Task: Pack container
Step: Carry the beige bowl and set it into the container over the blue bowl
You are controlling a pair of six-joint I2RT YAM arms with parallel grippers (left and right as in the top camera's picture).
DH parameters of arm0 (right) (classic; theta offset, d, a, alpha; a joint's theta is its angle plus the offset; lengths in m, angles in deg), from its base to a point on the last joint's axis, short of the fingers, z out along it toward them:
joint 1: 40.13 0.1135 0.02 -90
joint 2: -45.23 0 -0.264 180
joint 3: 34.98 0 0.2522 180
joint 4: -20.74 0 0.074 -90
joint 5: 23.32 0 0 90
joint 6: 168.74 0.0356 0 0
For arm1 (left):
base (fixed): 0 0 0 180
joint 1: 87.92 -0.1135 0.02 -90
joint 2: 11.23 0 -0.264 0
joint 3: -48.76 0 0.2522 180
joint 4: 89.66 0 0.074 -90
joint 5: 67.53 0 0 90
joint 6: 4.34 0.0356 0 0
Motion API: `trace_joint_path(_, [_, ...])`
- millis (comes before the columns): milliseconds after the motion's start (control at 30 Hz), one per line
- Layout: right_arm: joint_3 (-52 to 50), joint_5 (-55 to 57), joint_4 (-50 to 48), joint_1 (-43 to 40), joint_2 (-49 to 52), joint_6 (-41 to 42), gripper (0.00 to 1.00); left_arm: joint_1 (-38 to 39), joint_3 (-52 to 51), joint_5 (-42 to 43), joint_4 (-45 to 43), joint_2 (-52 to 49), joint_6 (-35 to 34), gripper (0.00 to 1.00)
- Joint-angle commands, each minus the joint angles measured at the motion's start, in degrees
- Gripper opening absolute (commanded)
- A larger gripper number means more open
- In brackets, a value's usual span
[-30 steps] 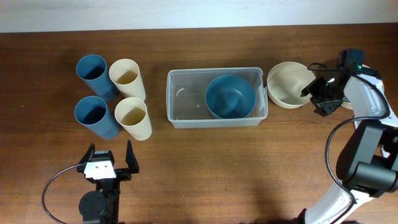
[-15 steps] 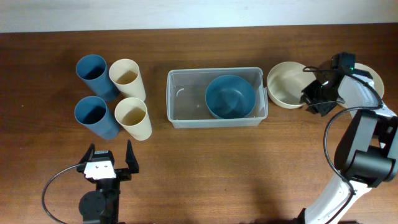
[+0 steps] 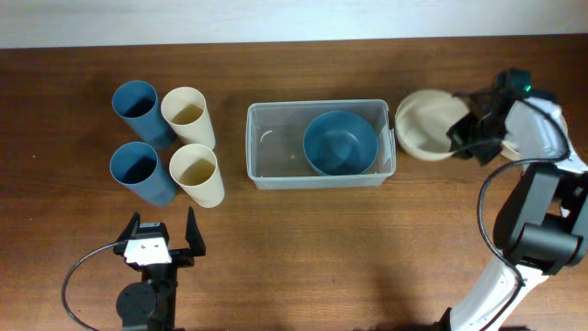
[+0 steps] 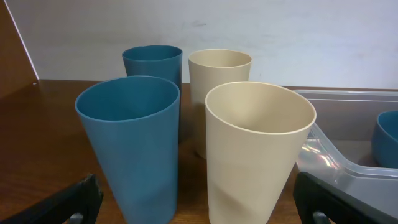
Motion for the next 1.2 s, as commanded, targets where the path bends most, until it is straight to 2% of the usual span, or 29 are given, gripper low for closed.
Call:
trace_joint_path(0, [12.24,-1.31,3.43,-0.52,-4.13,-1.95,0.04,0.13,-0.28,-0.35,0.0,0.44,0.9,1.0])
trace_joint_path(200, [29.66,-4.81,13.68,3.15,-4.22,-6.1,0.04,0.13,-0.28,-0.35,0.0,0.44,0.9,1.0])
trace_joint_path(400, [35.3,-5.03,21.88,14.01,-4.2,-10.34,0.04,0.13,-0.28,-0.35,0.0,0.44,0.9,1.0])
trace_joint_path(633, [28.11,-0.39,22.4,25.2,-3.87,-10.45,0.04,0.13,-0.28,-0.35,0.0,0.44,0.9,1.0])
trace_joint_path(967, [13.4,-0.76,12.68,26.12,-3.87,-10.45,0.04,0.13,-0.28,-0.35,0.0,0.44,0.9,1.0])
trace_joint_path(1167, [8.46,-0.76,8.98,26.12,-3.21,-10.47,0.04,0.13,-0.28,-0.35,0.0,0.44,0.9,1.0])
